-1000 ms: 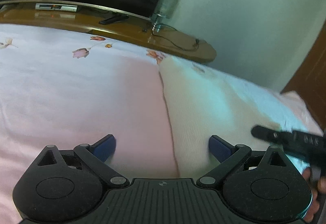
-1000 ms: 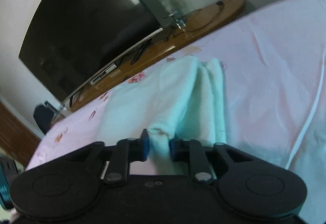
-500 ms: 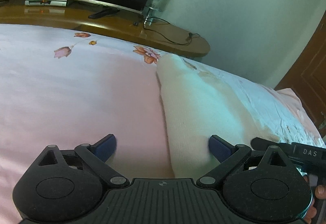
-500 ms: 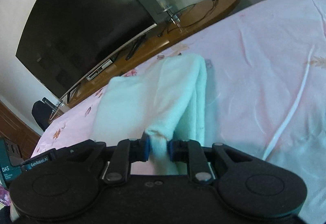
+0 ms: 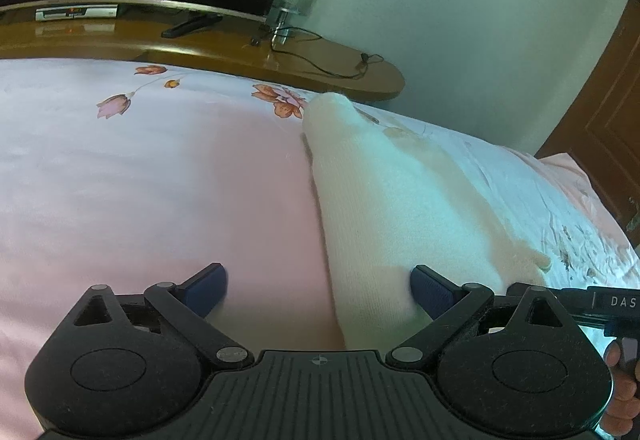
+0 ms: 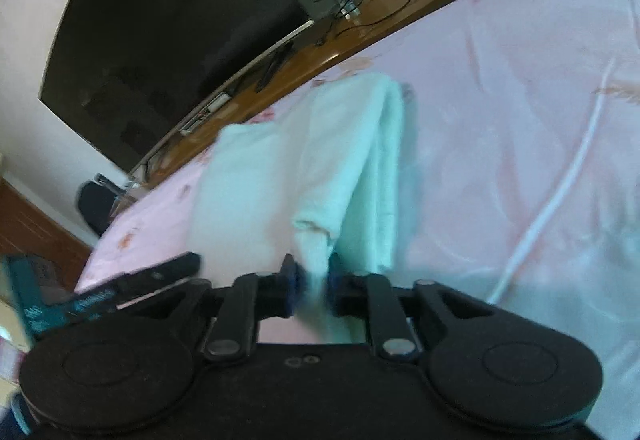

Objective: Fold small clothes

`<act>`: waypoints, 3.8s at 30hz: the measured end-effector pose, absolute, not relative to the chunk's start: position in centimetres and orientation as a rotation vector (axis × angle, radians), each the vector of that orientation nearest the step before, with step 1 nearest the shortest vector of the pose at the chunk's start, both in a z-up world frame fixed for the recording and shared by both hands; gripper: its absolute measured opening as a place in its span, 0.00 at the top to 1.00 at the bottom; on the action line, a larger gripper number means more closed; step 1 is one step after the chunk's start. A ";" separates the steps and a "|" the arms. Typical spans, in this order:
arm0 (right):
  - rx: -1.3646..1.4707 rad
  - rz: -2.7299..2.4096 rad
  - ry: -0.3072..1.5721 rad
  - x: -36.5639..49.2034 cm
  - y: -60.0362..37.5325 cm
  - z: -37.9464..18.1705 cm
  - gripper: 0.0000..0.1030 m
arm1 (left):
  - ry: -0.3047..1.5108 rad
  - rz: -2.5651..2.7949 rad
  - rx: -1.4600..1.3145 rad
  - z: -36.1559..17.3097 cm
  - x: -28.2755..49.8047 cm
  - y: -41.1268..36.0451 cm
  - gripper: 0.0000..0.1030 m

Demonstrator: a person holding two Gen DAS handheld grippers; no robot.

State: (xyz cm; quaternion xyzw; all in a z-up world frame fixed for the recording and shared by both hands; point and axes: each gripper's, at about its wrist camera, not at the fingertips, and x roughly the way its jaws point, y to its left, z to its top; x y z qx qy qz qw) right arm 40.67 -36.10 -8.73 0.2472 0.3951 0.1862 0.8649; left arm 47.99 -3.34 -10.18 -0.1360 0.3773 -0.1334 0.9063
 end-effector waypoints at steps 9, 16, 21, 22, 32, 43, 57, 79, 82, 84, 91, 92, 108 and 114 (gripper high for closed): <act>0.546 0.384 0.925 41.7 -37.4 -8.6 0.89 | 0.752 -0.266 -0.262 -9.2 46.8 -2.7 0.06; 0.274 0.279 0.629 39.0 -35.9 -3.1 0.78 | 0.684 -0.189 -0.297 -7.6 50.5 -2.4 0.06; 0.100 0.257 0.645 42.1 -32.2 -5.7 0.79 | 0.737 -0.153 -0.306 -10.8 52.6 -3.2 0.06; 0.095 0.262 0.704 42.7 -32.0 -7.0 0.79 | 0.741 -0.153 -0.297 -10.7 52.6 -3.2 0.06; 0.123 0.216 0.553 45.5 -33.9 -5.1 0.75 | 0.761 -0.127 -0.268 -10.3 57.2 -4.1 0.05; 0.047 0.189 0.639 46.2 -33.4 -6.2 0.72 | 0.707 -0.123 -0.198 -8.2 55.0 -4.1 0.00; -0.064 0.334 0.597 41.6 -29.6 -5.0 0.78 | 0.729 -0.154 -0.165 -9.0 51.7 -4.9 0.00; 0.069 0.305 0.715 32.7 -33.1 -7.2 0.73 | 0.742 -0.269 -0.094 -9.5 38.6 -3.9 0.00; 0.224 0.283 0.655 32.9 -35.0 -5.9 0.67 | 0.723 -0.280 -0.109 -8.4 40.0 -3.1 0.00; 0.271 0.263 0.632 33.6 -35.5 -5.5 0.46 | 0.717 -0.297 -0.118 -7.9 41.6 -3.1 0.06; 0.456 0.258 0.685 38.7 -36.2 -7.3 0.38 | 0.798 -0.333 -0.264 -9.0 46.2 -3.7 0.24; 0.488 0.257 0.706 39.6 -36.5 -7.8 0.38 | 0.809 -0.336 -0.275 -9.4 46.5 -4.0 0.23; 0.633 0.355 0.790 42.8 -38.5 -9.8 0.42 | 0.858 -0.442 -0.516 -11.3 50.0 -2.2 0.23; 0.660 0.432 0.822 44.3 -38.9 -10.0 0.42 | 0.949 -0.559 -0.633 -12.4 51.8 -2.8 0.33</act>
